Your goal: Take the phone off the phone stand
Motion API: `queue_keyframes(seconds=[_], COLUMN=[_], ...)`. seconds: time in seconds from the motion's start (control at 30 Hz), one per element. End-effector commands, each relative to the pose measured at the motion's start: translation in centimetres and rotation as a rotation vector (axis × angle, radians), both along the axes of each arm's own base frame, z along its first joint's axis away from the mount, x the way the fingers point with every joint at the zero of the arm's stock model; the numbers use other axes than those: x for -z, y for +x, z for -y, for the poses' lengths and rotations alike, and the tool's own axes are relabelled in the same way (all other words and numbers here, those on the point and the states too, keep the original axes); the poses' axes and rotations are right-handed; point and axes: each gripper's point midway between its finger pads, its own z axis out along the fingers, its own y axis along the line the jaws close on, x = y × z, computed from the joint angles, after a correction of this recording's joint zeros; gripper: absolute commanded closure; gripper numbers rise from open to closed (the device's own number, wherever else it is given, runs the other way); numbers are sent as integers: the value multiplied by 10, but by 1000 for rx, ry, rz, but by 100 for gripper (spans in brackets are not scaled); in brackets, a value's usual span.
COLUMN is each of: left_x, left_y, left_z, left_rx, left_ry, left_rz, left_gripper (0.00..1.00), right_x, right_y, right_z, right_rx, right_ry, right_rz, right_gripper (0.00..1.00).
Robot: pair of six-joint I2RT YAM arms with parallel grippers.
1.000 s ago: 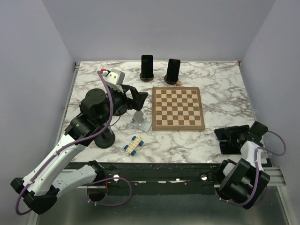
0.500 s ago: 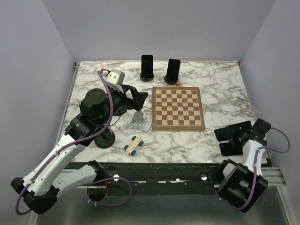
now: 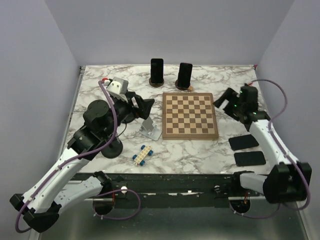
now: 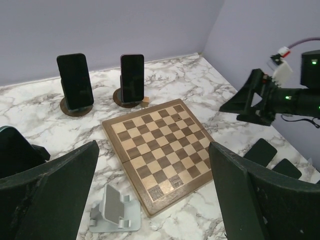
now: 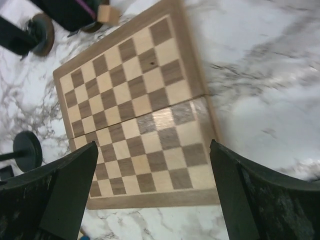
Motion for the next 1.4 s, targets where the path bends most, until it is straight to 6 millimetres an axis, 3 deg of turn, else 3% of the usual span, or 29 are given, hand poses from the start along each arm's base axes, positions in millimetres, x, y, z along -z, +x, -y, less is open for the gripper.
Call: queue_keyframes(seconds=[0.0,0.1,0.17,0.3,0.4,0.57,0.87,1.1,1.37], left_x=[-13,-12,-13,-16,-16,-17,-17,-15,-17], left_y=[2,3,4,2,2,2,1,2,1], left_z=[-13,-17,-18,-21,-20,-20,-17,-16,-17], left_rx=[-64,-83,-90,-91,-89,-87,-70,-70,-70], left_ry=[-21,-18,-14,-13,-13,-1,-7,-2,-6], left_rz=[76,86,92,101,105,101,97,91,94], left_gripper=[1,1,1,1,1,1,1,1,1], right_x=[-9,-2,10,19,16,10,8,14,19], right_y=[56,90,112,154,181,218,262,280,287], right_z=[-59,-113,-138,-159,-172,-175,-164,-159,-164], right_rx=[-187,-314,-366,-367,-361,-296,-152,-88,-95], right_ry=[-183,-276,-330,-407,-397,-424,-435,-469,-454], right_rz=[88,98,75,58,95,138,166,162,168], right_gripper=[0,0,0,0,0,0,0,0,1])
